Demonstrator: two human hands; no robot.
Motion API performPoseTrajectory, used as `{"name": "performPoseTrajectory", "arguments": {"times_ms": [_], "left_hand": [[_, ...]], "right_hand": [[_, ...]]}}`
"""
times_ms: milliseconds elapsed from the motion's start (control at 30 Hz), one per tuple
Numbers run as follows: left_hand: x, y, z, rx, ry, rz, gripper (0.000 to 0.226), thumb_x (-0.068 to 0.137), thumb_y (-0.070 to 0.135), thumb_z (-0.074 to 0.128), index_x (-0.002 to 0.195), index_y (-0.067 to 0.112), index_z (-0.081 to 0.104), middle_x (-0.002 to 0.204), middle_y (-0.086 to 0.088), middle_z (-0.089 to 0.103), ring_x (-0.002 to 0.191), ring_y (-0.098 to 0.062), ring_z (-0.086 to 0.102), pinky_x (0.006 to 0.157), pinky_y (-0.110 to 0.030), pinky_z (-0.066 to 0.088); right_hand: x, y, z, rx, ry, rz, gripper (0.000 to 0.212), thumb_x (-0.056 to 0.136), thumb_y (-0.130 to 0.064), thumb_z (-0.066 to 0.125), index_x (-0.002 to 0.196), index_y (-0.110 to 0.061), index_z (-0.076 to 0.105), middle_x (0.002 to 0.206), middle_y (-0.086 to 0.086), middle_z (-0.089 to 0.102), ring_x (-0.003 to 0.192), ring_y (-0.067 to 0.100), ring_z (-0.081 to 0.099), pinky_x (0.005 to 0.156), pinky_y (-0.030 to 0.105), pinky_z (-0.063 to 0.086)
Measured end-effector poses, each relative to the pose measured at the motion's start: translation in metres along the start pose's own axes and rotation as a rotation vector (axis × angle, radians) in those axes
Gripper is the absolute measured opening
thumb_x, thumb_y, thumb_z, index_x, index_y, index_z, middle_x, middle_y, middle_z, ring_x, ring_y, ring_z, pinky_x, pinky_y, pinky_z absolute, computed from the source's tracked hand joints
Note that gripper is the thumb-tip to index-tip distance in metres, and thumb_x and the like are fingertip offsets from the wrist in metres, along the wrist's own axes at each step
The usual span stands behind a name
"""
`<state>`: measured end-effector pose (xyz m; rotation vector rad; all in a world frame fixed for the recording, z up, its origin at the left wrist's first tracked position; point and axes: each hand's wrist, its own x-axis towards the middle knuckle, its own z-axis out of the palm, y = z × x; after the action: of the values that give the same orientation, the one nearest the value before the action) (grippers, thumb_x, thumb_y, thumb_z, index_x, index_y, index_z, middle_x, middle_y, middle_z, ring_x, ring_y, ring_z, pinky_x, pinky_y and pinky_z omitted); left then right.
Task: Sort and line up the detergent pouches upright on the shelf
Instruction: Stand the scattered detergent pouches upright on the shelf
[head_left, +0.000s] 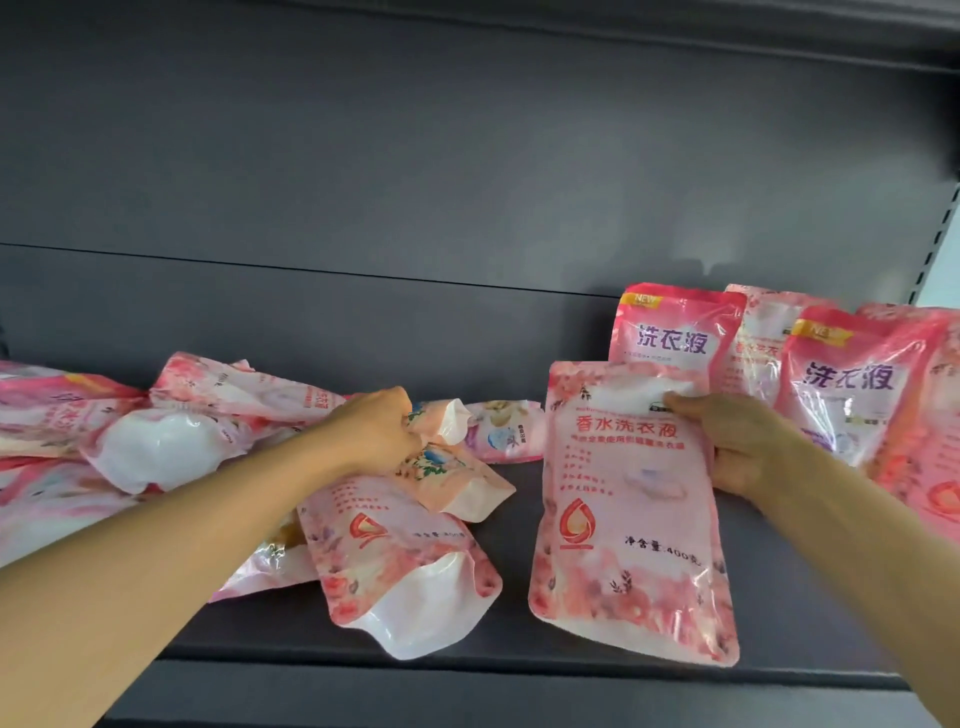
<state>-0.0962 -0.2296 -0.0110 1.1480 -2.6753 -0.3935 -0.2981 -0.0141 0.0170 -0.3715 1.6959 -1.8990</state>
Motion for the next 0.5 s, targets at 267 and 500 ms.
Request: {"name": "performPoseTrajectory", "arguments": {"times_ms": [267, 500], "left_hand": [[0.023, 0.029, 0.013, 0.418, 0.097, 0.14, 0.053, 0.081, 0.034, 0.065, 0.127, 0.022, 0.04, 0.115, -0.004, 0.059, 0.102, -0.028, 0.059, 0.071, -0.034, 0.044], [0.034, 0.043, 0.021, 0.692, 0.141, 0.2, 0.058, 0.079, 0.009, 0.065, 0.127, 0.024, 0.036, 0.112, -0.001, 0.059, 0.104, -0.025, 0.061, 0.068, -0.031, 0.038]], "right_hand": [[-0.015, -0.035, -0.032, -0.025, 0.172, -0.398, 0.015, 0.097, -0.009, 0.046, 0.088, -0.011, 0.057, 0.084, 0.007, 0.065, 0.065, 0.018, 0.067, 0.065, 0.042, 0.054], [-0.004, -0.038, -0.069, 0.029, 0.382, -0.526, 0.019, 0.098, -0.014, 0.048, 0.082, -0.019, 0.058, 0.082, -0.001, 0.062, 0.074, 0.016, 0.062, 0.076, 0.042, 0.054]]}}
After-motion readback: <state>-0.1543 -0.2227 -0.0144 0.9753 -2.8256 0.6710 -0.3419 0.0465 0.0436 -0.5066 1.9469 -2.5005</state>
